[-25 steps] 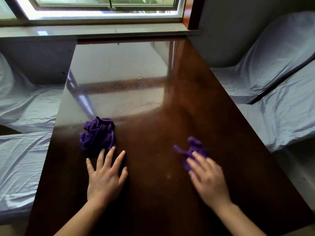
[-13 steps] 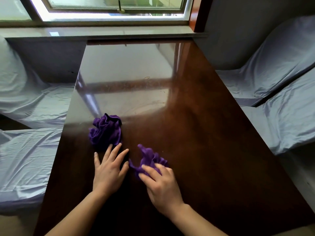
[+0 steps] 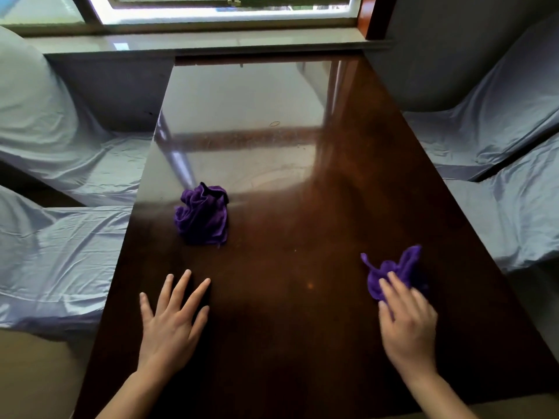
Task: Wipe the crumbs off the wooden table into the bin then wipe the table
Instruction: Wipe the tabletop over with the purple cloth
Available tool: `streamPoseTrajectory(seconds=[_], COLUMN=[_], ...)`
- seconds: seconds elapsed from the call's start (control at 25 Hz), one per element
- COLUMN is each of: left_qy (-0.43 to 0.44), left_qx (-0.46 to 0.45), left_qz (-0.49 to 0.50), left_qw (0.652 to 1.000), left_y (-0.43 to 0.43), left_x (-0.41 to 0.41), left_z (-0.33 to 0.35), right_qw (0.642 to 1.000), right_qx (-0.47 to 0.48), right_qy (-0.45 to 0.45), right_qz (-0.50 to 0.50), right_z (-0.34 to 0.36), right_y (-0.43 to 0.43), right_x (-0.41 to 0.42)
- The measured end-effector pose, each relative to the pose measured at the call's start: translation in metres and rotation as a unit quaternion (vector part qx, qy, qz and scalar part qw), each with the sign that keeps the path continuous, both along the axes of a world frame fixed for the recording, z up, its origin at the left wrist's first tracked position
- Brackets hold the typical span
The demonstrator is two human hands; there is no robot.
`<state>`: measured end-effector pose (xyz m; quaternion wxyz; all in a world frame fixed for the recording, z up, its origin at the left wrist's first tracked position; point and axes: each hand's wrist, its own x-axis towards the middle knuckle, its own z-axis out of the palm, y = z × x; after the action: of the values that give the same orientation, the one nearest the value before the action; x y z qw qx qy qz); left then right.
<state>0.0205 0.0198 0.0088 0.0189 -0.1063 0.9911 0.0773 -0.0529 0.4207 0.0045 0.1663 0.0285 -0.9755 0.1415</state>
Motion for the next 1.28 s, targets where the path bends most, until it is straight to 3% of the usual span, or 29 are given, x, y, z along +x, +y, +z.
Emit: streamPoseTrajectory(seconds=[0.32, 0.44, 0.6, 0.68, 0.76, 0.84, 0.96, 1.12, 1.2, 1.28], left_qy=[-0.014, 0.001, 0.03, 0.016, 0.012, 0.012, 0.016, 0.018, 0.022, 0.021], left_qx=[0.007, 0.035, 0.03, 0.028, 0.023, 0.016, 0.013, 0.016, 0.019, 0.019], left_qz=[0.01, 0.001, 0.03, 0.04, 0.032, 0.027, 0.026, 0.035, 0.034, 0.034], left_qw=[1.0, 0.999, 0.999, 0.999, 0.999, 0.999, 0.999, 0.999, 0.999, 0.999], left_y=[0.002, -0.011, -0.053, -0.065, -0.067, -0.068, -0.071, -0.073, -0.073, -0.074], left_x=[-0.001, 0.003, 0.016, 0.014, 0.008, 0.005, 0.008, 0.008, 0.008, 0.008], left_z=[0.004, 0.01, 0.009, 0.007, 0.005, 0.003, -0.001, -0.004, -0.003, -0.003], right_qw=[0.974, 0.979, 0.996, 0.983, 0.938, 0.908, 0.937, 0.988, 0.995, 0.993], right_qx=[-0.059, -0.106, -0.058, -0.057, -0.04, -0.019, 0.035, 0.041, 0.029, 0.022], right_qy=[-0.032, -0.023, -0.028, 0.001, 0.017, 0.036, 0.06, -0.01, -0.027, -0.026], right_qz=[0.218, 0.171, 0.061, 0.176, 0.343, 0.416, 0.342, 0.15, 0.093, 0.11], right_z=[0.007, 0.023, 0.018, 0.005, -0.005, -0.006, 0.001, 0.014, 0.014, 0.016], right_y=[-0.156, -0.12, -0.122, -0.175, -0.223, -0.245, -0.251, -0.254, -0.268, -0.277], right_x=[0.055, 0.026, 0.038, 0.07, 0.089, 0.062, -0.028, -0.142, -0.156, -0.135])
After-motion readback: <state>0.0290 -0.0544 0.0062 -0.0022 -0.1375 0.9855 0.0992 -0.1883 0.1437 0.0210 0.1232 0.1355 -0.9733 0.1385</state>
